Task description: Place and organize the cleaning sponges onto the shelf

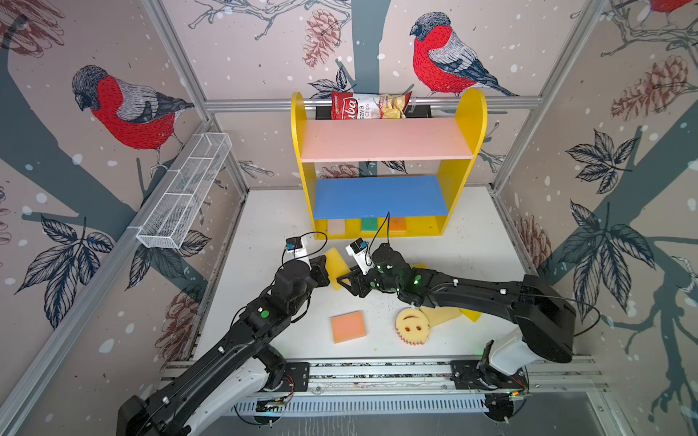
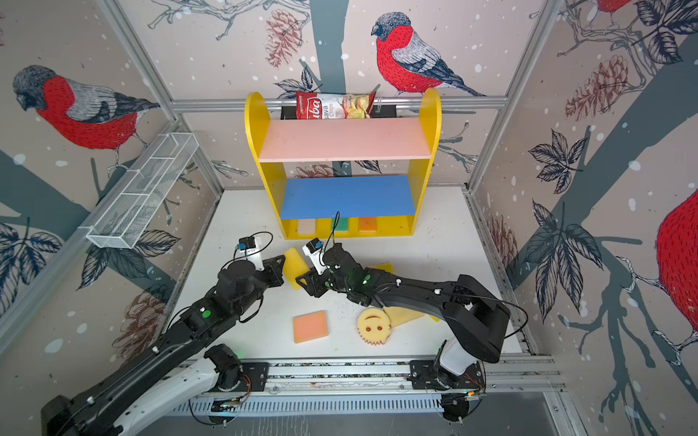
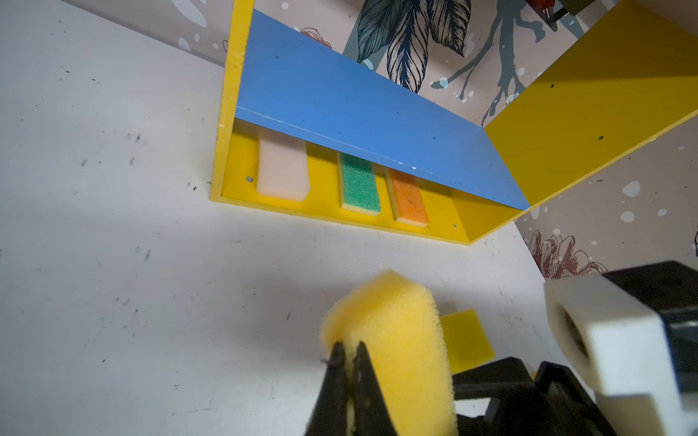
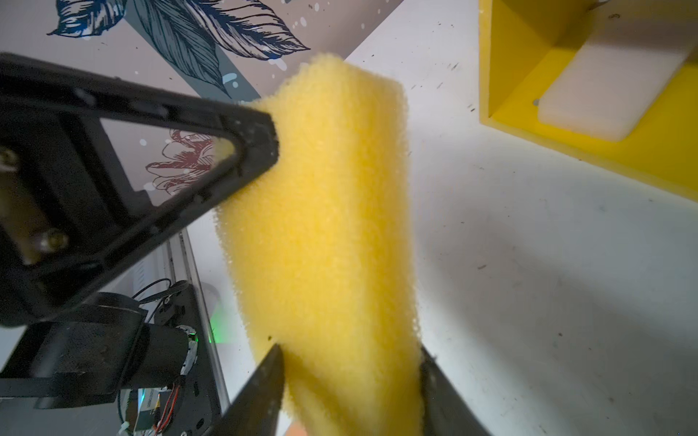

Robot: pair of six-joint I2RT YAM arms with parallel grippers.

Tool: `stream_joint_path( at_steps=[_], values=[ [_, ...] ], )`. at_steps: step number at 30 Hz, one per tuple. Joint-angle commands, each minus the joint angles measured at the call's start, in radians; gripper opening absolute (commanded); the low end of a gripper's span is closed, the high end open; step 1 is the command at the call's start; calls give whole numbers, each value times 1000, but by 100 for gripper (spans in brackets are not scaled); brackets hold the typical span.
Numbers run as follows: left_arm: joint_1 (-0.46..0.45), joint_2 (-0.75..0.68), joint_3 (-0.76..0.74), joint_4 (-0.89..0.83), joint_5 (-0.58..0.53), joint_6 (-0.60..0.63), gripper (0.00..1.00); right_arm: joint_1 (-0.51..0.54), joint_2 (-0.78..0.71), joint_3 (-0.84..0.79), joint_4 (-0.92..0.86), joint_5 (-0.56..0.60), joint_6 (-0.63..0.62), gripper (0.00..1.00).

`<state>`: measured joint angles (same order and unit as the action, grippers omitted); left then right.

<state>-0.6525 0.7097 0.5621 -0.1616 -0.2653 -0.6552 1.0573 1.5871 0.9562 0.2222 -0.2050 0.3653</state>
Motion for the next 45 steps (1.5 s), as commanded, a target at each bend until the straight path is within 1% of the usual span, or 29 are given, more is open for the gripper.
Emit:
stream_joint_path(
  at_steps=[1,2,3,6,8,9,11,12,13,14,16,18,22,25,27,32,35,38,42,45],
  values=[
    [0,-40,-20,-58,-40,-22,0,-11,22,19,78,-73,22,14],
    [0,-53,-27,-67,-40,-29,0,-13,30,27,83,-84,25,6],
    [0,-65,-31,-75,-39,-38,4,-14,38,36,82,-91,28,1],
    [0,-98,-51,-87,-44,-46,18,-21,59,59,79,-117,34,0],
    [0,-111,-61,-91,-55,-50,20,-31,63,66,77,-128,37,0],
    [1,-115,-60,-95,-56,-51,25,-38,65,69,72,-128,38,0],
    [1,-119,-46,-109,-59,-50,59,-55,62,73,65,-129,44,0],
    [1,-121,-42,-117,-71,-47,70,-65,57,73,65,-129,49,0],
    [0,-123,-40,-127,-91,-48,75,-78,54,73,65,-132,52,0],
    [1,-123,-37,-134,-109,-51,78,-89,51,73,64,-135,55,0],
    [1,-124,-26,-146,-118,-54,81,-119,50,85,45,-126,60,0],
    [1,-131,-17,-156,-113,-49,81,-148,57,111,5,-117,68,0],
    [2,-156,-24,-190,-138,-53,82,-206,61,144,-18,-119,78,0],
    [1,-185,-25,-221,-139,-61,82,-236,79,197,-55,-99,89,0],
    [0,-208,-36,-241,-160,-71,82,-253,99,230,-68,-89,103,1],
    [2,-261,-44,-270,-162,-95,82,-288,191,351,-108,-58,194,2],
    [2,-284,-49,-295,-177,-108,83,-292,266,447,-138,-44,238,3],
    [2,-300,-44,-326,-163,-121,82,-294,347,552,-168,-43,274,4],
    [1,-329,-58,-364,-175,-142,82,-293,427,644,-154,-63,327,4],
    [2,-354,-60,-366,-167,-151,82,-294,461,691,-149,-51,356,5]
  ],
)
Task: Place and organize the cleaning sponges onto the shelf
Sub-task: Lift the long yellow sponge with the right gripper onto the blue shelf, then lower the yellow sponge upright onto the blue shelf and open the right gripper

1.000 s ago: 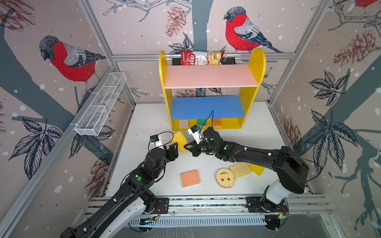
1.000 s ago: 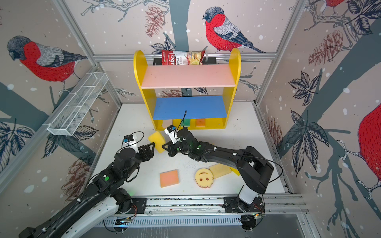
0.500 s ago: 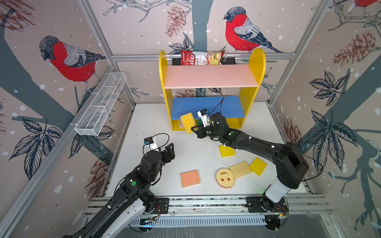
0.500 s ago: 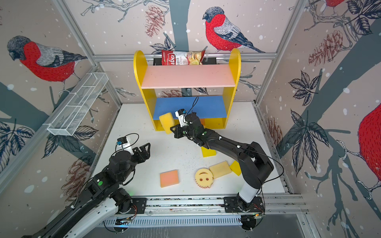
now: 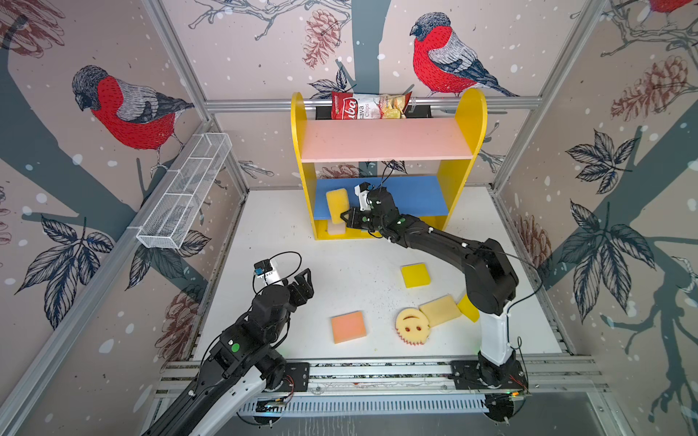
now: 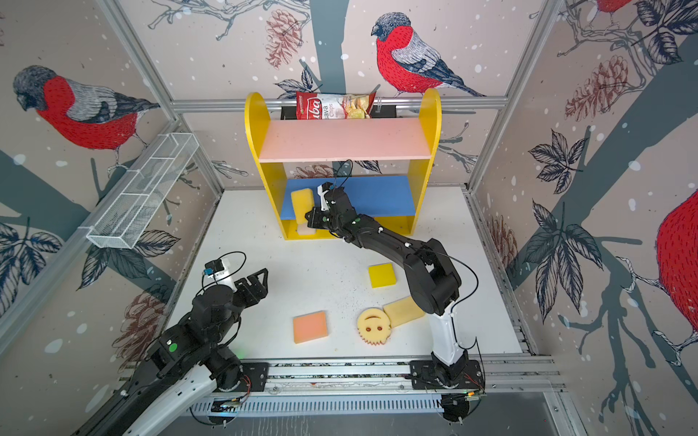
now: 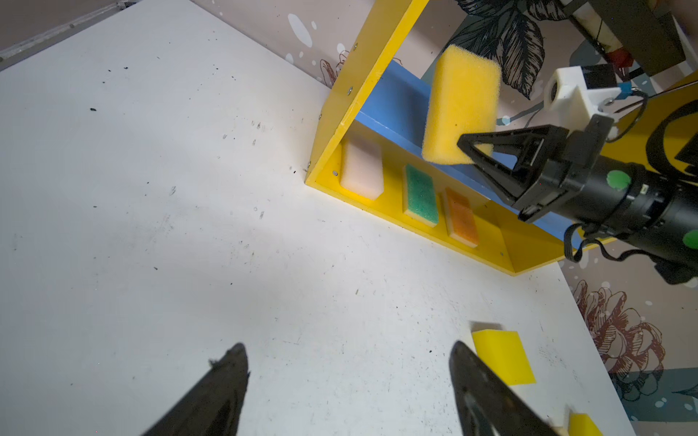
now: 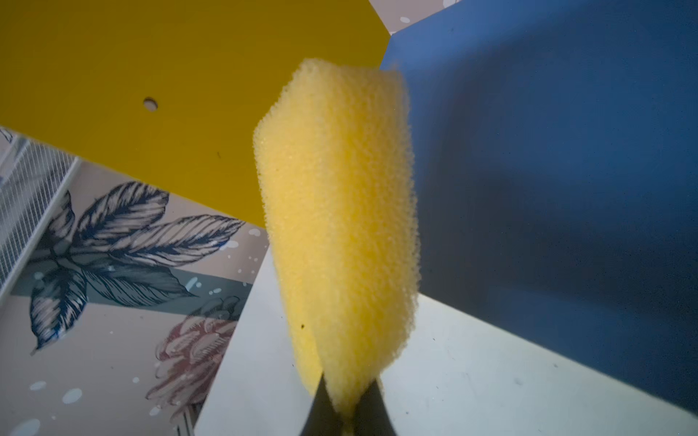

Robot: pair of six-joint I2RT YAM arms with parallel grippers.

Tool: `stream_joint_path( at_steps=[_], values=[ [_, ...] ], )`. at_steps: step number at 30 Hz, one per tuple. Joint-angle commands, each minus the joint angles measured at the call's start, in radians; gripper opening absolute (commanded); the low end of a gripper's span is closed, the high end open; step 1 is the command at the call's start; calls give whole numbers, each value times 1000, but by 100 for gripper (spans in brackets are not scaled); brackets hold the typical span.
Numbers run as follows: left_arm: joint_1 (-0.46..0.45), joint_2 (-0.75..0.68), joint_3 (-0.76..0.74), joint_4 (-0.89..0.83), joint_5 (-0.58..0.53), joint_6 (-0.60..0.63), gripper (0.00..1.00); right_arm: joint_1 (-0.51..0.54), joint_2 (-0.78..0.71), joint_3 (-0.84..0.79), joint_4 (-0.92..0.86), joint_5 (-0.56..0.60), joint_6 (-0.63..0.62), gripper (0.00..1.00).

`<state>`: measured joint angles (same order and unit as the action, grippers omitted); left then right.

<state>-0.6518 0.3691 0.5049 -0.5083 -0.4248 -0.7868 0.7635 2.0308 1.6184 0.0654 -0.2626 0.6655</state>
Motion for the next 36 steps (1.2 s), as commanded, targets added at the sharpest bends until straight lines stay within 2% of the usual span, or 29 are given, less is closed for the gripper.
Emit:
stream_joint_path(
  at_steps=[1,14,19,29,36],
  values=[
    [0,-21,-4,-19,-12,-20,83,-2,26,37,12,13,65,5],
    [0,38,-9,39,0,3,83,-23,97,129,2,24,145,9],
    [1,85,-17,81,5,23,83,-24,125,156,-4,23,164,23],
    [0,123,-6,102,23,31,83,-22,169,186,-18,54,184,24],
    [0,119,-16,106,21,26,83,-23,171,189,-28,71,175,32]
  ],
)
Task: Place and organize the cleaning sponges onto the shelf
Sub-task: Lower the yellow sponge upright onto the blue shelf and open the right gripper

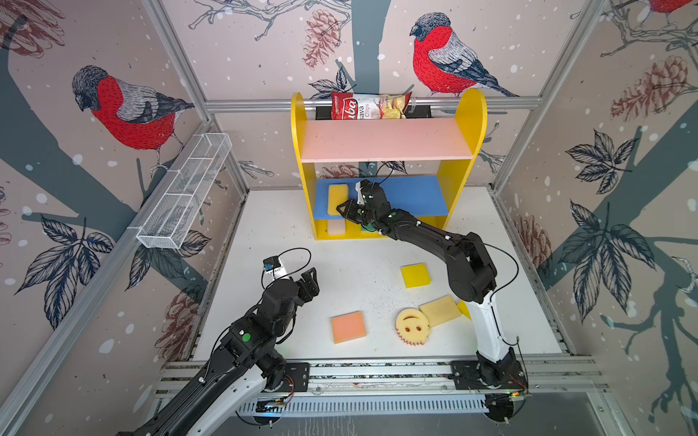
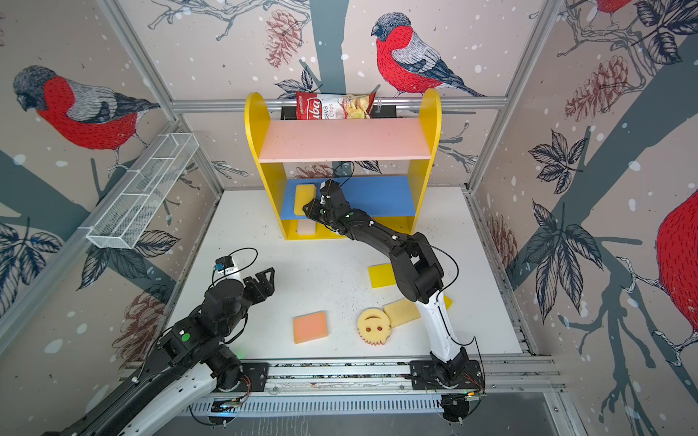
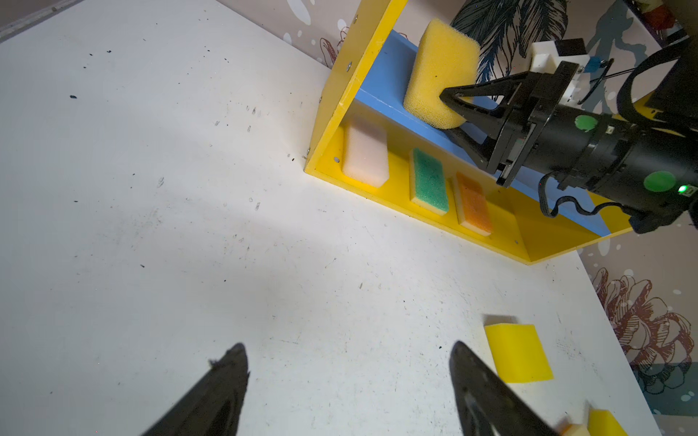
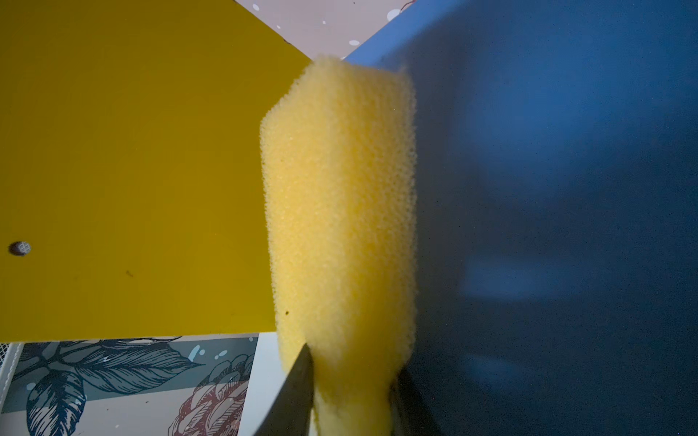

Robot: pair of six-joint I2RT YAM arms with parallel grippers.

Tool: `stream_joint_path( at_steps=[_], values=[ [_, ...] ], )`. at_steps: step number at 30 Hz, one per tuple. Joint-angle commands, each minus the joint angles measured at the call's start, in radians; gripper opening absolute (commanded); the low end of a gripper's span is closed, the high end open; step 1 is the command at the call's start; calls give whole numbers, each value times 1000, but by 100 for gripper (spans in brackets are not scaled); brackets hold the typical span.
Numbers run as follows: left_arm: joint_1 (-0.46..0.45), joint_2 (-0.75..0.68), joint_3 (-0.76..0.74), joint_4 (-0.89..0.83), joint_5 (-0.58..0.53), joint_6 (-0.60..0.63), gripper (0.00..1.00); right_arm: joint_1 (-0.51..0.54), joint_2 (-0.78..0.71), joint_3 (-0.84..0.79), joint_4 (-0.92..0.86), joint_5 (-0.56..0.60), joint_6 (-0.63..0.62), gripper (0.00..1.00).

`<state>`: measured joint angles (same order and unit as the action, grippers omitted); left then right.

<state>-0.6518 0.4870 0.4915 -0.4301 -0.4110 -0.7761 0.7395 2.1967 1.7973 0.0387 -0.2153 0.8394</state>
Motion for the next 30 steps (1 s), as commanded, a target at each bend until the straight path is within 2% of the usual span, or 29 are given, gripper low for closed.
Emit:
stream_joint_path(
  at_steps=[1,22,27,30],
  values=[
    [0,1,-4,31,11,12,83,2,6,13,-4,31,-1,33],
    [1,-7,-4,26,23,6,83,7,28,50,-50,71,-17,61],
    [0,5,-1,31,29,7,83,19,28,56,-52,91,-23,63],
    [0,6,-1,33,33,7,83,33,30,87,-96,152,-60,64]
  ],
)
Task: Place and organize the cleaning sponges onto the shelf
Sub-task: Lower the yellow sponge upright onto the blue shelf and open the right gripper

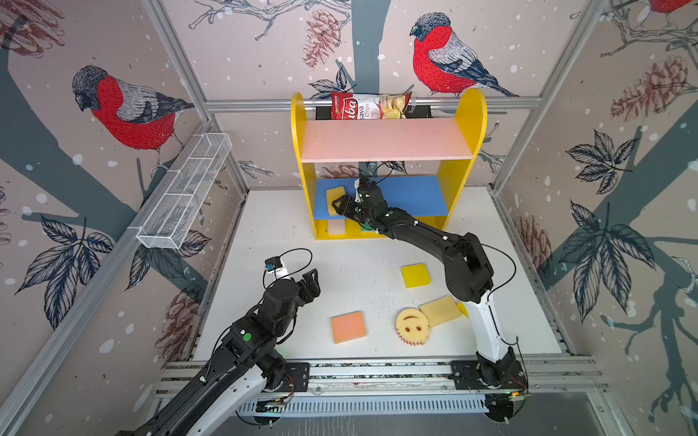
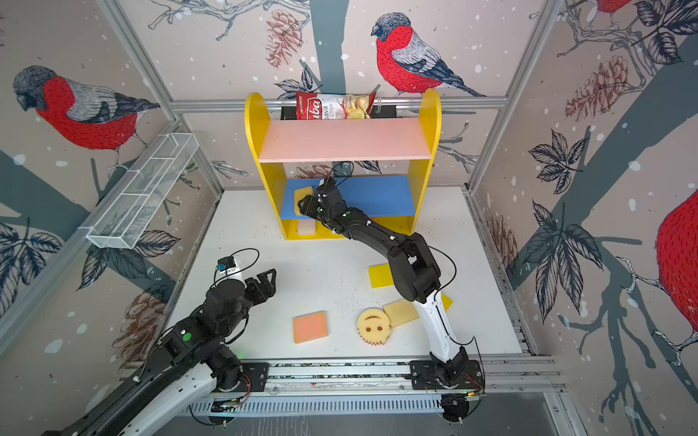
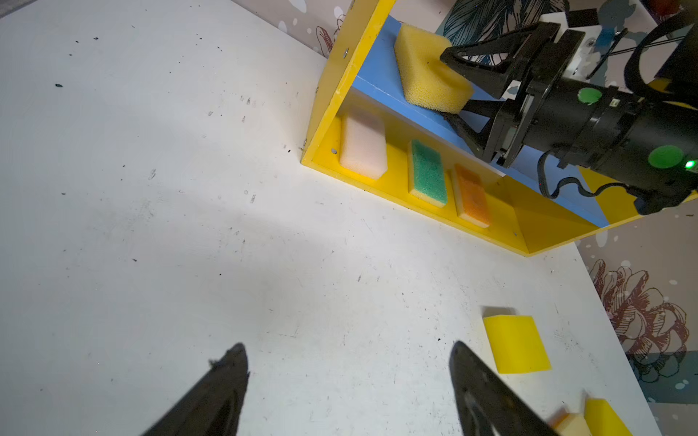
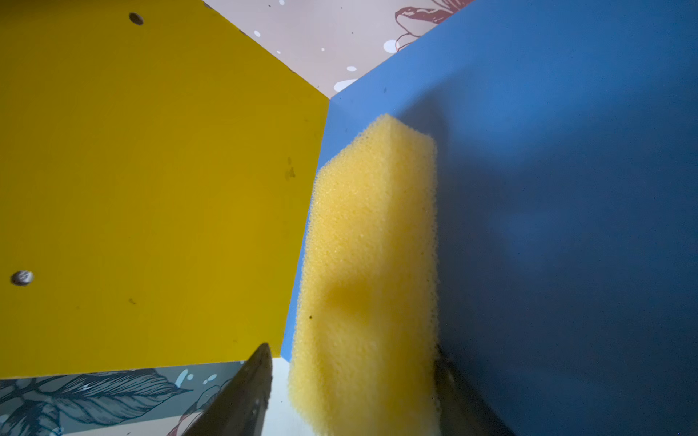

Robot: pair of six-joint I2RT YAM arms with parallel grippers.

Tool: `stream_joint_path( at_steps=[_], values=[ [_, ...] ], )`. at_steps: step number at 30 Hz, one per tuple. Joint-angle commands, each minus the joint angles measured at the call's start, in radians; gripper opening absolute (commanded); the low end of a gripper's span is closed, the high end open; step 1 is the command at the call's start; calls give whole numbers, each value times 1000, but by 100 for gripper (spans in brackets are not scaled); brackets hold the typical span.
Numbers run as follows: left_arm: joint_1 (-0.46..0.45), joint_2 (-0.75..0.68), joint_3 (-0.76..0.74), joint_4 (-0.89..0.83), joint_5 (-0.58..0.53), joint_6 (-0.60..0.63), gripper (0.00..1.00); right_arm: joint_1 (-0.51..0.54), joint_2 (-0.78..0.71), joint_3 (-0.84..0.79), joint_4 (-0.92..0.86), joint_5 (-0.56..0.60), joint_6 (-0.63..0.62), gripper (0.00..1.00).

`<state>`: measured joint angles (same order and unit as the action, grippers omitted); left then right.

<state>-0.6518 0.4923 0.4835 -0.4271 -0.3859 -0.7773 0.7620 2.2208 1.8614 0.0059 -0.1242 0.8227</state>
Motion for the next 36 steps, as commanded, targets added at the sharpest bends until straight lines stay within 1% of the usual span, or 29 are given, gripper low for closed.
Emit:
stream_joint_path(
  at_steps=[1,4,9,15,20,25,31,32,36],
  values=[
    [1,0,6,30,8,8,83,18,8,37,-83,87,-61,65],
    [1,2,6,30,8,7,83,30,19,76,-129,125,-99,69],
    [0,2,3,34,10,6,83,31,31,88,-138,107,-100,71],
    [1,-8,0,24,16,2,83,31,27,88,-147,116,-102,71],
    [0,-24,-3,16,14,0,83,26,24,94,-163,127,-101,74],
    [0,-37,-7,10,13,-5,83,38,20,112,-202,191,-133,81],
    [0,-43,-8,8,15,-10,83,43,19,114,-207,195,-146,86],
    [0,-45,-8,7,15,-11,83,43,18,113,-207,196,-146,99],
    [0,-52,-7,-5,15,-14,83,45,13,107,-202,201,-147,100]
  ],
)
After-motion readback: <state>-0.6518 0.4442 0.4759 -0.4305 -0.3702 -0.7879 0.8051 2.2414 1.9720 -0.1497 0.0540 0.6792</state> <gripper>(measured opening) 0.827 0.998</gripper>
